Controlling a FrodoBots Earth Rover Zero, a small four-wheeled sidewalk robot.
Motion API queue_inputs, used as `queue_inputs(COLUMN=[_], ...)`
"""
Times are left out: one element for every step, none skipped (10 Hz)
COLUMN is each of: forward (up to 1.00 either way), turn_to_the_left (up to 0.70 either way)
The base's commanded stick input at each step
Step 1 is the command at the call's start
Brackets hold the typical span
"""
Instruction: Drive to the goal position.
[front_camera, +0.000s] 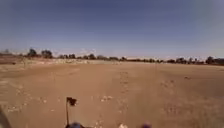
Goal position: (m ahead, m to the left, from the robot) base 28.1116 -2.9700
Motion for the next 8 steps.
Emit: queue_inputs(forward=[0.70,0.70,0.70,0.70,0.70,0.70,0.70,0.70], turn_to_the_left=[0.00,0.00,0.00,0.00,0.00,0.00,0.00,0.00])
